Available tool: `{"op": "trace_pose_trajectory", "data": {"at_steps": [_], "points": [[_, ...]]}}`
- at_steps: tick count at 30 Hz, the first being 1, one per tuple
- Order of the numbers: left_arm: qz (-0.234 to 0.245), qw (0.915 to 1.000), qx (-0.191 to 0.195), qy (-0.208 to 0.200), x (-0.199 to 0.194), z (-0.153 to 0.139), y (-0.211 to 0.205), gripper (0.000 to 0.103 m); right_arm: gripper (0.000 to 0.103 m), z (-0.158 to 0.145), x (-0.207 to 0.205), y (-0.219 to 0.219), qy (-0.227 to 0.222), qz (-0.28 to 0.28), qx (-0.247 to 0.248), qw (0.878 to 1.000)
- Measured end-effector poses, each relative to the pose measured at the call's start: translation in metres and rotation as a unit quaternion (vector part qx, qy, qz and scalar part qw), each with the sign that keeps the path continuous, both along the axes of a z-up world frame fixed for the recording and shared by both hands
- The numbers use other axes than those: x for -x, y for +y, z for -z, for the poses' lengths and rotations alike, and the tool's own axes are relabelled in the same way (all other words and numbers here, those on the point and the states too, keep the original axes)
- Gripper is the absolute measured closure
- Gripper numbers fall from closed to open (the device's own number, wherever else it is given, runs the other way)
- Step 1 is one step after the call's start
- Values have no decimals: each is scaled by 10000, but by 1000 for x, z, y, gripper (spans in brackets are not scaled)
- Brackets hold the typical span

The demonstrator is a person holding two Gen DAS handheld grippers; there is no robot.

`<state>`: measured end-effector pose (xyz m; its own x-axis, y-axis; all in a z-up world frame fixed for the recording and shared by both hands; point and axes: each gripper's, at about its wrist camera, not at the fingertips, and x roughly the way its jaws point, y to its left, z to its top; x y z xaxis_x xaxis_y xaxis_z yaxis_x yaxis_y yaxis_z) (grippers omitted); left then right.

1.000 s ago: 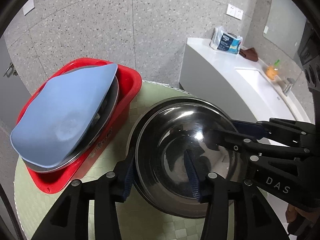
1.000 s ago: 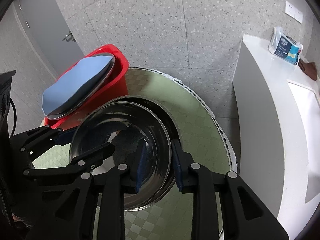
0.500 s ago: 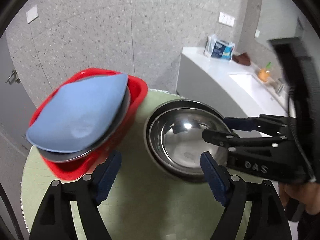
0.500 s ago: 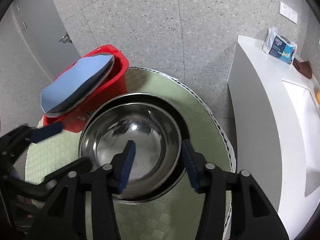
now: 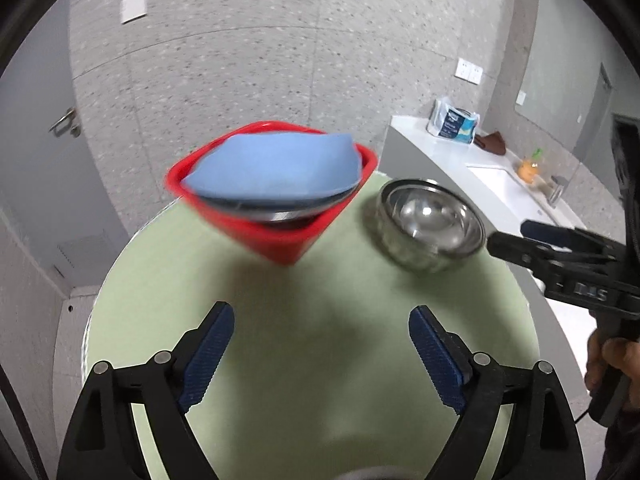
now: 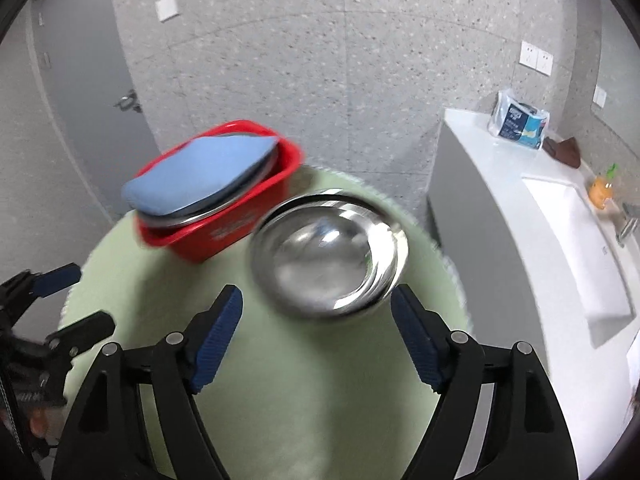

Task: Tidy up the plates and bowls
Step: 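Move both tools to the last steel bowl on the table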

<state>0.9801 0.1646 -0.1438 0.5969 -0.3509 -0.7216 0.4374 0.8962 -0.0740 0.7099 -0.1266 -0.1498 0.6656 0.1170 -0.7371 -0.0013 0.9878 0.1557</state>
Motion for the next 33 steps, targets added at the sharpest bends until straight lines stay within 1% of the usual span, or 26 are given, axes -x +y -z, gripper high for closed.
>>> {"op": "trace_pose_trajectory", "data": {"at_steps": [3, 7, 10, 12, 15, 20, 23, 26, 27, 33], "points": [[-1, 9999, 102, 84, 28, 6, 37, 17, 22, 2, 30, 20, 54, -92, -260, 9996], [-16, 9996, 161, 231, 59, 18, 76, 16, 22, 15, 70, 51, 226, -168, -595, 9978], [11, 9990, 194, 409, 72, 27, 96, 17, 22, 28, 95, 74, 382, -177, -770, 9961], [22, 9986, 199, 492, 78, 32, 101, 17, 22, 38, 105, 84, 489, -135, -846, 9951], [58, 9981, 230, 573, 84, 36, 105, 17, 22, 50, 119, 96, 597, -86, -967, 9935], [63, 9979, 231, 598, 89, 40, 103, 17, 22, 64, 130, 107, 671, -18, -1073, 9920], [61, 9980, 209, 601, 93, 44, 105, 17, 22, 70, 136, 112, 684, 13, -1089, 9917], [31, 9980, 190, 608, 97, 47, 100, 17, 22, 73, 139, 117, 684, 14, -1062, 9920], [16, 9979, 192, 622, 94, 48, 92, 17, 22, 74, 140, 116, 687, 13, -1065, 9919], [-42, 9975, 181, 688, 96, 55, 87, 17, 22, 79, 140, 119, 709, 43, -1090, 9915]]}}
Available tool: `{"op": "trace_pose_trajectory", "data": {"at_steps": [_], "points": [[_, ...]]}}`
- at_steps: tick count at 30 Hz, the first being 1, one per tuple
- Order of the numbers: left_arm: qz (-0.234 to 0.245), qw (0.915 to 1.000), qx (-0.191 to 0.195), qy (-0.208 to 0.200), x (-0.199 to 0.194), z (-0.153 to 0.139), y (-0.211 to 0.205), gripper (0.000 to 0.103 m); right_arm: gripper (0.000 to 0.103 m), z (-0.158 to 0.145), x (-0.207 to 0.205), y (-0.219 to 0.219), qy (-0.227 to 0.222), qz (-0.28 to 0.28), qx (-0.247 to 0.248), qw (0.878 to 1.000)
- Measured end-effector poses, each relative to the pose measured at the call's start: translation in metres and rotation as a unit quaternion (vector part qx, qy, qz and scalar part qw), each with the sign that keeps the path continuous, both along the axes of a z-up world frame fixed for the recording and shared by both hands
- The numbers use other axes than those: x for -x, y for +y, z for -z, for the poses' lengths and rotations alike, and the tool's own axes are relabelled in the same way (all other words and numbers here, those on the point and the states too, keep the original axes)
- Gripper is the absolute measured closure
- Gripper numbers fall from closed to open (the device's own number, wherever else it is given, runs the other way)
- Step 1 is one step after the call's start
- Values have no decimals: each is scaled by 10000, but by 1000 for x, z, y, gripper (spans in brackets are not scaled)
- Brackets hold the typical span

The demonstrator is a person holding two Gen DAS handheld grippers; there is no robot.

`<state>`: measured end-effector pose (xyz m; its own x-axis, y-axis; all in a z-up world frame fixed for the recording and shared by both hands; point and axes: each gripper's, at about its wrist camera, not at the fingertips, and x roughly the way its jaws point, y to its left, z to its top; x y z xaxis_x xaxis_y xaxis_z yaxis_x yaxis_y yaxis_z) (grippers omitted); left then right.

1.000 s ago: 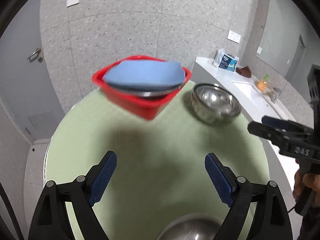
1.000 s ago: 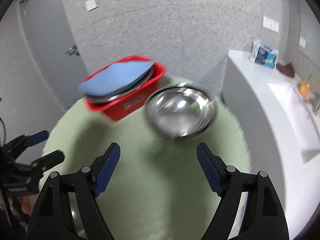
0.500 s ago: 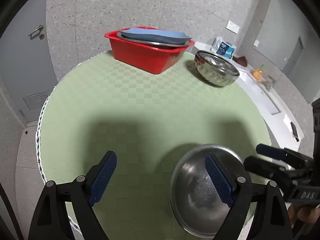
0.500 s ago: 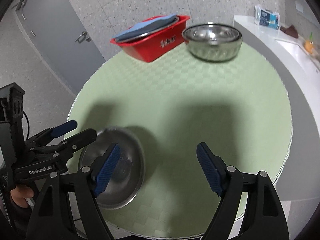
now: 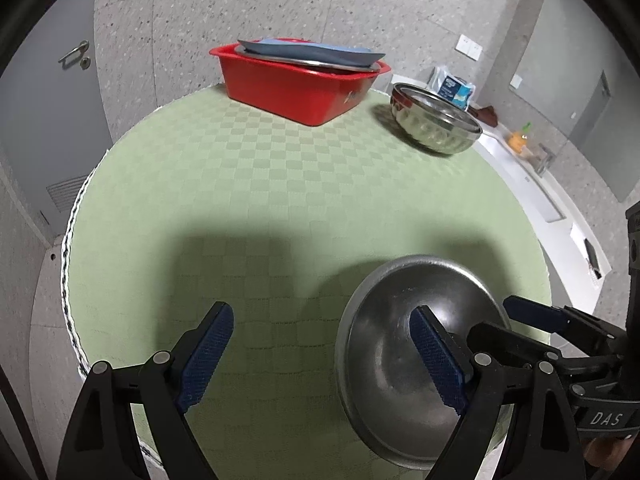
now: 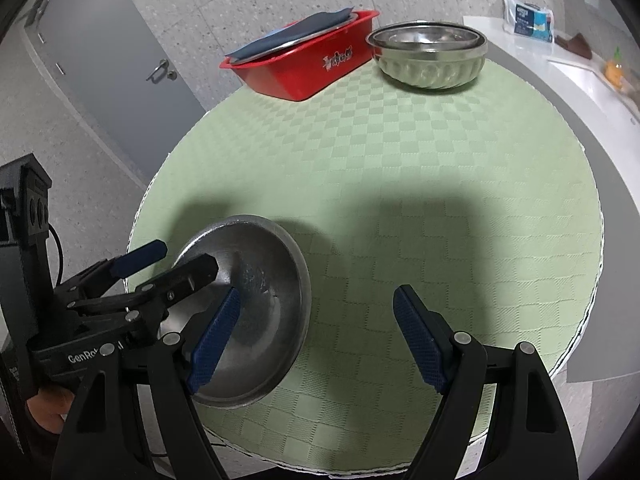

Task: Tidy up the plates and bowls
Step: 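Move both tools to the last steel bowl on the table, then grasp the last steel bowl rim with both tools and lift it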

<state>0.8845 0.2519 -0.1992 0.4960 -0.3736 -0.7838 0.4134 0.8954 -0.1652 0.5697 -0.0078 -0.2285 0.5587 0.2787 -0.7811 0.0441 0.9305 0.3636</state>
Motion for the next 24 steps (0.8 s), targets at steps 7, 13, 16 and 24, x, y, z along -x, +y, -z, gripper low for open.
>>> {"op": "trace_pose_trajectory", "data": {"at_steps": [7, 13, 16, 24], "points": [[56, 9997, 110, 203, 0, 9, -12, 44, 51, 4, -2, 3, 63, -2, -11, 10000], [250, 9989, 245, 300, -7, 13, -27, 78, 86, 6, -6, 8, 87, -181, -131, 9997], [253, 9987, 317, 299, -12, 12, -30, 81, 86, 4, -9, 5, 74, -180, -93, 9998], [240, 9984, 447, 261, -26, 9, -50, 85, 88, 1, -24, -18, 14, -141, -177, 9997]]}}
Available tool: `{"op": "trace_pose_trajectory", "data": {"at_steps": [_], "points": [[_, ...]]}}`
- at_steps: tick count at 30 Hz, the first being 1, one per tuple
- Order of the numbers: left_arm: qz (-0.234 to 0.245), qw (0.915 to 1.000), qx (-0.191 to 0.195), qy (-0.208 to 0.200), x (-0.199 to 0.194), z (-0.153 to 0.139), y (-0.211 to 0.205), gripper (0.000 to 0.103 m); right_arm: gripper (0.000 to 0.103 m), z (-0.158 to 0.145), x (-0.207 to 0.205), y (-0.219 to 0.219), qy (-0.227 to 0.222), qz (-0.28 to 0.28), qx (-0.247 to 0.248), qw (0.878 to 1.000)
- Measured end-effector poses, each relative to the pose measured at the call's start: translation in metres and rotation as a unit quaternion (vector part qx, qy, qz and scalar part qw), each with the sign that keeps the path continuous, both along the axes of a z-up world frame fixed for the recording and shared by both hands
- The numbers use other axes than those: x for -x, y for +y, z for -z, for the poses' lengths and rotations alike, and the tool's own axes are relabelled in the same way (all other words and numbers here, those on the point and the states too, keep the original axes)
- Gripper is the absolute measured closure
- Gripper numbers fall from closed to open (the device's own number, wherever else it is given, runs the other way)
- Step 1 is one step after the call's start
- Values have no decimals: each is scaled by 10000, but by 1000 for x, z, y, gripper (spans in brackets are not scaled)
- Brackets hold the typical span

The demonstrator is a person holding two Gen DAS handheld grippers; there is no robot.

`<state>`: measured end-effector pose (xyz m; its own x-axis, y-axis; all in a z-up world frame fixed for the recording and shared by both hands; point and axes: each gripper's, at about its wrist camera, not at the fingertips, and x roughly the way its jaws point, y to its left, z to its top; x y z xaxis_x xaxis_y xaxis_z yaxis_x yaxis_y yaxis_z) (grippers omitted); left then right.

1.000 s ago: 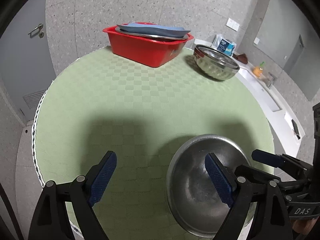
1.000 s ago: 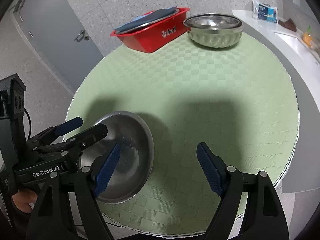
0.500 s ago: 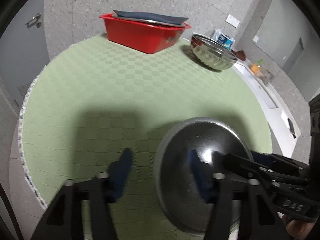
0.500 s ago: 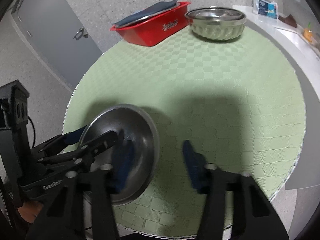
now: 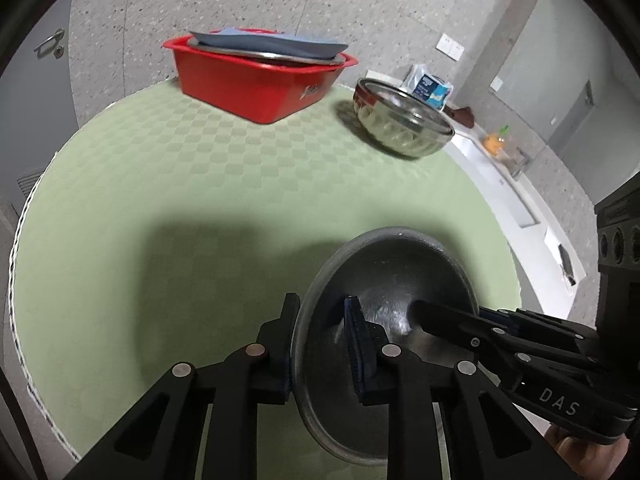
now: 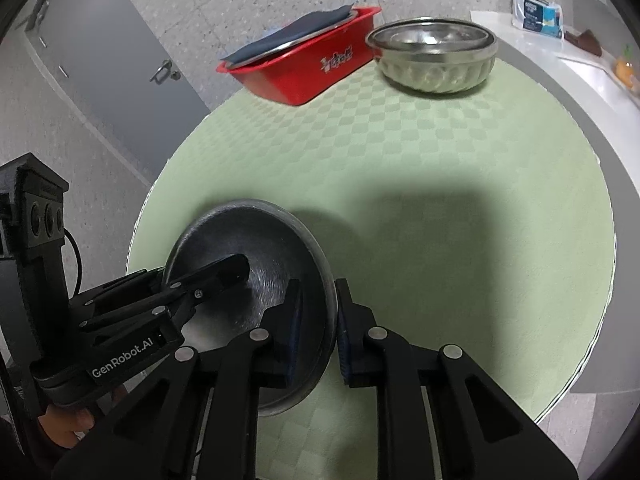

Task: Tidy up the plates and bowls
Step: 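Grasp the last steel bowl rim with both tools and lift it, then lower the steel bowl onto the stacked steel bowls and open both tools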

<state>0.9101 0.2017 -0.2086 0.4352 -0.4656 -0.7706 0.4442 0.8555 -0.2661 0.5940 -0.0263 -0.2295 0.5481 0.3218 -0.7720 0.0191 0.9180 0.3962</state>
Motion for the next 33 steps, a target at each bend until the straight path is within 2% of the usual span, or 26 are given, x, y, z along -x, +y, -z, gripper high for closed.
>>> {"op": "trace_pose_trajectory", "data": {"at_steps": [10, 21, 27, 33], "points": [[-122, 9998, 104, -76, -34, -10, -58, 85, 88, -15, -32, -50, -199, -66, -28, 9998], [-388, 9973, 413, -478, -84, -48, -141, 85, 88, -74, -91, -124, -847, -312, 169, 9958], [-533, 9964, 276, -604, -115, -53, -185, 85, 88, -88, -132, -155, -1003, -367, 237, 9940], [-717, 9961, 43, -513, -152, -46, -229, 85, 88, -84, -168, -175, -927, -409, 294, 9944]]}}
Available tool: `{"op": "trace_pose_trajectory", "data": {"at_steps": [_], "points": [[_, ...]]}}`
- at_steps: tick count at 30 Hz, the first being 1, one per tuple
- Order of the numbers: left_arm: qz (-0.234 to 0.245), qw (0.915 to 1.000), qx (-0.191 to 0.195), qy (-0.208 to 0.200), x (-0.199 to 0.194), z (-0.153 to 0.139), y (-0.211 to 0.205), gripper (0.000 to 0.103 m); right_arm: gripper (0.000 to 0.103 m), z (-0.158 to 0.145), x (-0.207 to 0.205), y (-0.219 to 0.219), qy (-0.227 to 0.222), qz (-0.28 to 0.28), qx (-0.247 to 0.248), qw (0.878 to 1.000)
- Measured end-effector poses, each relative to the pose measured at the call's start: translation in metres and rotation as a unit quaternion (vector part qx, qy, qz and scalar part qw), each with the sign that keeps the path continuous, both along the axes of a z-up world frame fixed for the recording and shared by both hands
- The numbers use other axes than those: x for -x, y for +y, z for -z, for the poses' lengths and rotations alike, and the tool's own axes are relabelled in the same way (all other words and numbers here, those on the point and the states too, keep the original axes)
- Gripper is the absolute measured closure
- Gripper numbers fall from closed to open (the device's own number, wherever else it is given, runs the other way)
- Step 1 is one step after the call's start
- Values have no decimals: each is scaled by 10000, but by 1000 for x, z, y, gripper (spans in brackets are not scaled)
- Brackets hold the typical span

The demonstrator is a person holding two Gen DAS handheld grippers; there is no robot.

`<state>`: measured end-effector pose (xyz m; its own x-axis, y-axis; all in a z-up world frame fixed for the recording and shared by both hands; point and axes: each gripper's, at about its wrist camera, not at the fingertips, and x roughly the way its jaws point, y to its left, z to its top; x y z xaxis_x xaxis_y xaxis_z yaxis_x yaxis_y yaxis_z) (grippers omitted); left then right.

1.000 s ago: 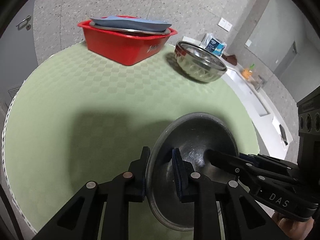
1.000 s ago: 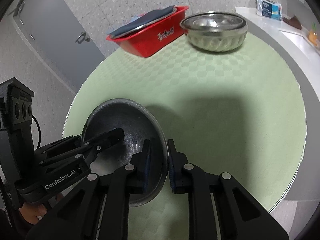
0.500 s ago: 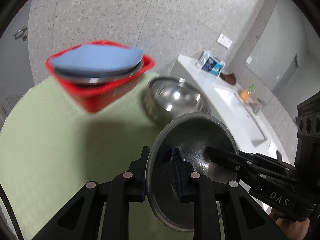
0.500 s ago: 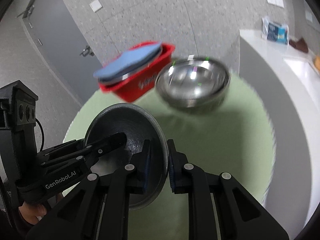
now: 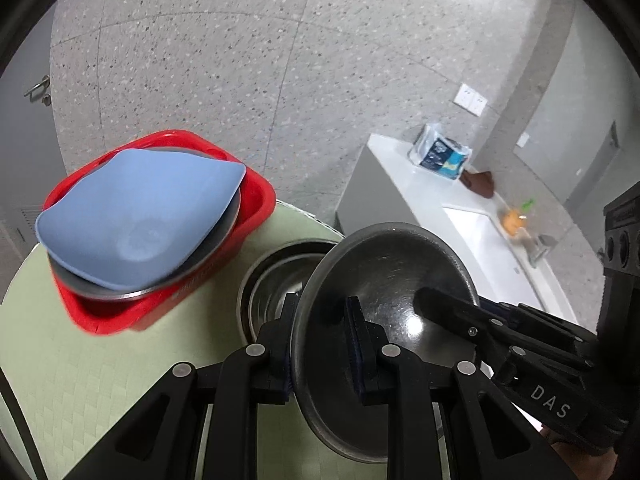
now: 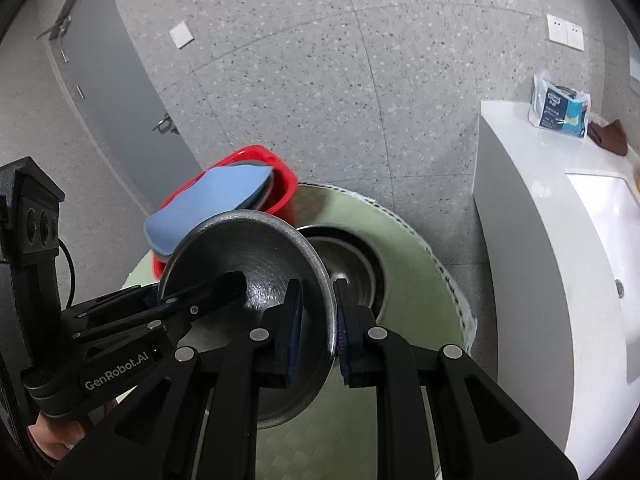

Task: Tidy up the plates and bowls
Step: 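Lower the steel bowl onto the stacked steel bowls and open both tools, then move both tools back to the stack of three steel bowls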

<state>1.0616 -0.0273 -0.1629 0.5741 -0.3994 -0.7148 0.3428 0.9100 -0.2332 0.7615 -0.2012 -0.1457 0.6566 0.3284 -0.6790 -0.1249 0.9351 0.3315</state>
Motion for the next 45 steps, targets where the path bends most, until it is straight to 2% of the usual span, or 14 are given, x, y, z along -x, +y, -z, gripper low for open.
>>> {"op": "trace_pose_trajectory", "data": {"at_steps": [6, 12, 25, 28, 32, 34, 37, 40, 42, 43, 45], "points": [[-160, 9996, -189, 162, -32, 9, -31, 85, 88, 15, -27, -2, 189, -118, 104, 9997], [-241, 9989, -281, 276, -51, 22, -45, 84, 88, 31, -36, -1, 327, -201, 154, 9991], [-225, 9973, -626, 322, -71, 43, -51, 82, 87, 45, -49, 4, 454, -234, 380, 9980], [-216, 9971, -671, 294, -71, 44, -55, 78, 87, 48, -50, 6, 468, -248, 421, 9977], [-129, 9972, -690, 245, -62, 46, -57, 68, 84, 46, -49, 5, 419, -230, 402, 9980], [-155, 9972, -698, 225, -59, 46, -54, 67, 84, 44, -47, 5, 387, -228, 396, 9982], [-185, 9973, -680, 189, -52, 44, -51, 64, 77, 41, -44, 2, 322, -150, 446, 9984], [-218, 9975, -669, 67, -39, 39, -49, 56, 69, 36, -37, -5, 242, -77, 385, 9989], [-374, 9956, -842, -178, -25, 34, -44, 30, 67, 34, -32, -8, 192, -16, 382, 9991], [-454, 9944, -894, -330, -18, 30, -41, 25, 66, 32, -28, -10, 164, 18, 378, 9992], [-583, 9926, -904, -563, -2, 23, -34, 13, 52, 27, -19, -15, 103, 89, 326, 9994]]}}
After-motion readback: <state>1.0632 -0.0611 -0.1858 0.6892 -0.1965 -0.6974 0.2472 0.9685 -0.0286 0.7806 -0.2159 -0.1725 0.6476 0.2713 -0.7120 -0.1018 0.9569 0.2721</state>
